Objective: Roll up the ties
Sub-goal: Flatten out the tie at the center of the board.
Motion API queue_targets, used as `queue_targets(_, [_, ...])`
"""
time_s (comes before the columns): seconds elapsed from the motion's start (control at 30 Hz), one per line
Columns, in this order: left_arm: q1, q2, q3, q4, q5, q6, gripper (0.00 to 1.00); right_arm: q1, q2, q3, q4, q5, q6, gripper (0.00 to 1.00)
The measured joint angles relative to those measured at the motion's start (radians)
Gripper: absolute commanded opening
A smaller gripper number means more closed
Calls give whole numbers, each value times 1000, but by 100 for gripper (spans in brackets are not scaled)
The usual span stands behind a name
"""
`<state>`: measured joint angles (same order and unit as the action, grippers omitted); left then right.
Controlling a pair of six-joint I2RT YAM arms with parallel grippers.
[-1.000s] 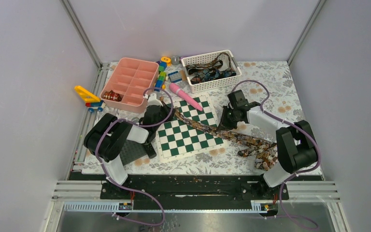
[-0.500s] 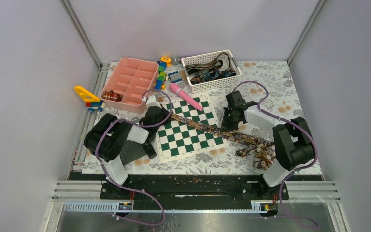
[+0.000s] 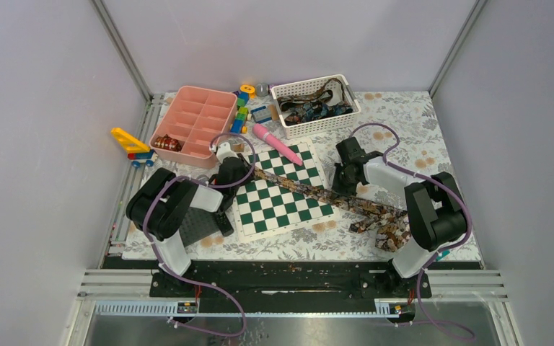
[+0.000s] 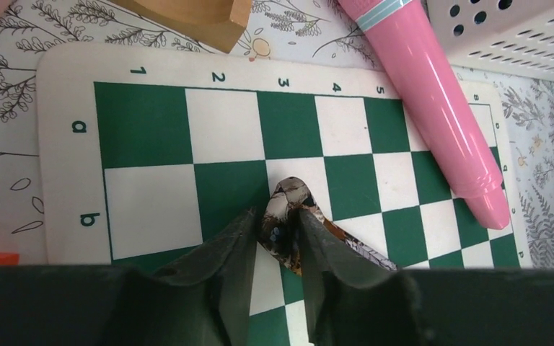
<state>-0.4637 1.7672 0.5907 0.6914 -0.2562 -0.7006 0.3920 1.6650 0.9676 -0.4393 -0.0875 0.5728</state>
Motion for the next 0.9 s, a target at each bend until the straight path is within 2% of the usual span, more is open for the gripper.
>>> queue_targets(0.07, [0,0,10,-13,-10,-8,42,0,0,0,0,0,0,13])
queue_targets(0.33, [0,-14,34,-66,-29,-26,54,0,0,0,0,0,0,14])
queue_targets(0.6, [0,-106,10,-129,-45,-32,53,0,-6,0,0,-2,0,15])
queue_targets(0.7, [0,-149,-7,-141,-46,-35,43,0,-25,0,-2,-4,0,15])
queue_targets(0.8, [0,-194,-20,-151,-39,-45,21,0,-55,0,0,-12,-2,15])
queue_targets(0.9, [-7,-216,-25,-130,-10,-45,10,0,-84,0,6,-32,-4,14])
